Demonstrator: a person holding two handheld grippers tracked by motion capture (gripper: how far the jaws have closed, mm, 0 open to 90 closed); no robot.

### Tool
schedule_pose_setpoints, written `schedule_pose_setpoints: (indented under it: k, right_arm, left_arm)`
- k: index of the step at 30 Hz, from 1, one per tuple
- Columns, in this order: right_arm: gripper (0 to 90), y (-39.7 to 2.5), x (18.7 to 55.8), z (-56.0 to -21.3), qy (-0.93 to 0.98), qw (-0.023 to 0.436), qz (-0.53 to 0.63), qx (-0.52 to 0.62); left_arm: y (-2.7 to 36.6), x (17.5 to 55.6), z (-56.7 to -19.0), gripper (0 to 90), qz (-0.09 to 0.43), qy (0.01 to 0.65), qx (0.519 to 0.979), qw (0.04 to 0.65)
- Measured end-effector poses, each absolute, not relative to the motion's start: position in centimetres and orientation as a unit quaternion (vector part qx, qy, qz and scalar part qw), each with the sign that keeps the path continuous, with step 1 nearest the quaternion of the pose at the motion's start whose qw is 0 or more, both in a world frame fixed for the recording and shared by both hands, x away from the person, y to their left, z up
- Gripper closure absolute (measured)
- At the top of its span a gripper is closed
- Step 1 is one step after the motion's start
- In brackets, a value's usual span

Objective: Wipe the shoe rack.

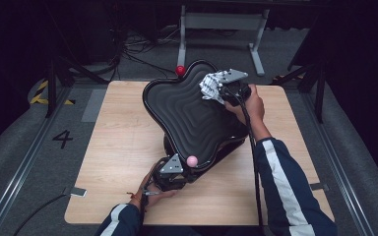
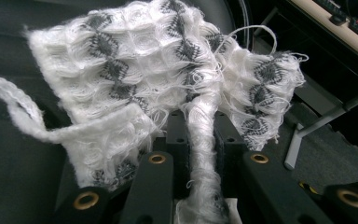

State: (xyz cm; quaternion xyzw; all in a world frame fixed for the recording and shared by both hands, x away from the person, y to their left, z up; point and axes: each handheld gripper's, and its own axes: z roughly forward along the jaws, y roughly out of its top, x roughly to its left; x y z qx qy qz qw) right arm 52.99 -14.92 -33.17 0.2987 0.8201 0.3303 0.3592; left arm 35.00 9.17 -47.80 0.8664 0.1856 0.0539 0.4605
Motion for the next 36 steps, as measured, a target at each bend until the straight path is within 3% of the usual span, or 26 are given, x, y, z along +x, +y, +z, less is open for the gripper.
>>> schedule_pose_setpoints:
  k: [11,22,30,36]
  right_arm:
    - [79.9,-13.8,51.8,-33.3,0.827,0.358,0.344,0.263]
    - [80.0,-9.7,48.1,-33.4,0.844,0.339,0.373,0.185]
    - [79.7,-7.1,45.3,-33.7,0.858,0.275,0.41,0.143]
    - [79.7,-5.8,43.6,-33.9,0.861,0.298,0.394,0.119]
  left_arm:
    - [9.1,35.0,-47.8,72.9,0.055,0.186,0.866,0.461]
    - [9.1,35.0,-47.8,72.7,0.058,0.186,0.867,0.458]
    - [9.1,35.0,-47.8,72.6,0.06,0.187,0.868,0.456]
    - [9.1,35.0,-47.8,72.6,0.061,0.186,0.868,0.457]
